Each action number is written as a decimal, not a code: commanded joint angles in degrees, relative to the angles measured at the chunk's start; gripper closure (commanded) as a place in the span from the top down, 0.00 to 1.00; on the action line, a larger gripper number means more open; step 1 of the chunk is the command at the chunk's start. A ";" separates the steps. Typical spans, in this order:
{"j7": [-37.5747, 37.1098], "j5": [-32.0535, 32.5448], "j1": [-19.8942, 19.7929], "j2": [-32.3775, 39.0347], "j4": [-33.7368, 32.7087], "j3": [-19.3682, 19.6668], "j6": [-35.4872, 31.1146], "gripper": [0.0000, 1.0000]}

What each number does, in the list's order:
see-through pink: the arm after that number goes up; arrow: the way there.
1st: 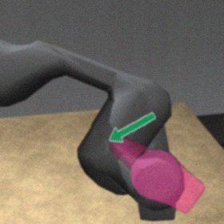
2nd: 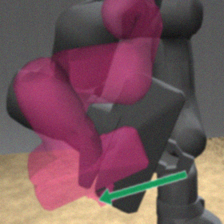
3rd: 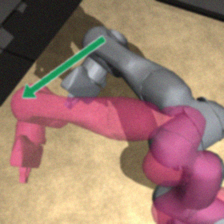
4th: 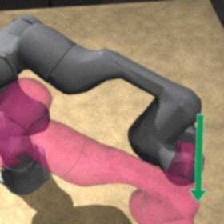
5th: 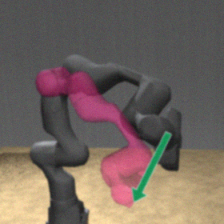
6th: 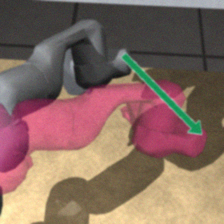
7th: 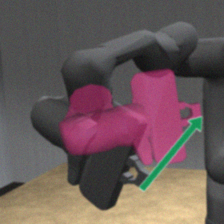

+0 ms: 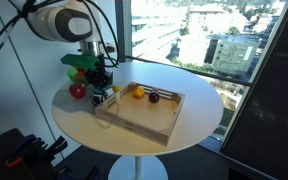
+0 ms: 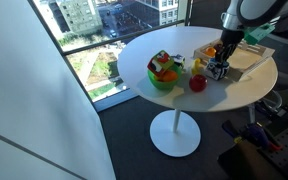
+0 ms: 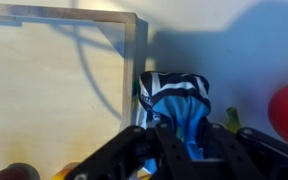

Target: Move the crate closer to the edge and then put the number four plushy cube in the crate

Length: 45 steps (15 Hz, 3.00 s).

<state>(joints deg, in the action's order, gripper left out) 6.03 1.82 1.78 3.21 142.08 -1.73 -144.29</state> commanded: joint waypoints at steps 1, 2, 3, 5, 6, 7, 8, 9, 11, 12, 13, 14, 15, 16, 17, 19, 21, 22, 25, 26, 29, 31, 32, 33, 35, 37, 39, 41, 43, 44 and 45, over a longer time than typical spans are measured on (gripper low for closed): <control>-0.10 -0.11 -0.11 -2.75 -0.77 -0.02 4.00 0.08; -0.42 0.06 -0.12 -3.33 -0.87 0.04 4.68 0.09; -0.34 -0.05 -0.15 -3.93 -1.00 0.07 5.46 0.06; -0.33 -0.44 -0.28 -5.20 -1.35 0.23 6.59 0.08; -0.27 -0.57 -0.33 -5.73 -1.55 0.32 7.01 0.08; -0.21 -0.75 -0.44 -6.31 -1.89 0.48 7.61 0.07; -0.25 -0.82 -0.54 -6.76 -2.25 0.64 8.09 0.07; -0.19 -1.00 -0.67 -7.28 -2.56 0.85 8.44 0.08; -0.38 -0.99 -1.00 -7.84 -3.31 1.38 9.23 0.07; -0.44 -0.97 -1.22 -7.98 -3.66 1.67 9.63 0.07; -0.57 -0.84 -1.45 -7.96 -4.04 2.03 9.91 0.07; -0.67 -0.76 -1.76 -7.79 -4.39 2.39 10.15 0.07; -0.77 -0.67 -2.07 -7.64 -4.59 2.74 10.26 0.07; -0.81 -0.58 -2.44 -7.37 -4.78 3.10 10.35 0.07; -0.78 -0.60 -2.84 -7.16 -4.88 3.44 10.45 0.07; -0.74 -0.60 -3.57 -6.77 -4.94 4.17 10.55 0.07; -0.17 -0.86 -4.30 -6.32 -4.90 4.94 10.27 0.07; 0.11 -0.92 -4.64 -6.00 -4.90 5.36 9.90 0.07; 0.74 -1.11 -5.46 -4.90 -5.04 6.32 9.42 0.07; 0.65 -0.95 -5.71 -4.41 -5.08 6.53 9.22 0.07; 0.33 -0.58 -6.07 -3.17 -5.12 6.94 8.73 0.07; -0.03 -0.18 -6.21 -2.56 -5.05 7.05 8.23 0.08; -0.55 0.38 -6.27 -2.23 -4.90 7.09 7.50 0.07; -0.48 0.45 -6.31 -1.93 -4.81 7.12 7.00 0.07; -0.86 0.87 -6.33 -1.41 -4.64 7.19 5.78 0.07; -1.22 1.31 -6.30 -1.07 -4.40 7.24 4.47 0.42; -1.09 1.38 -6.21 -1.33 -4.05 7.17 3.85 0.49; -1.37 1.66 -6.07 -2.17 -3.54 7.07 3.89 0.64; -1.30 1.77 -5.96 -3.01 -3.20 6.95 4.46 0.82; -0.99 1.43 -5.92 -3.39 -3.19 6.86 5.11 0.89; -1.19 1.52 -5.87 -3.85 -3.07 6.81 5.42 0.97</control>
<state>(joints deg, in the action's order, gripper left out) 5.99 2.15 -3.99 1.71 138.25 5.48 -140.09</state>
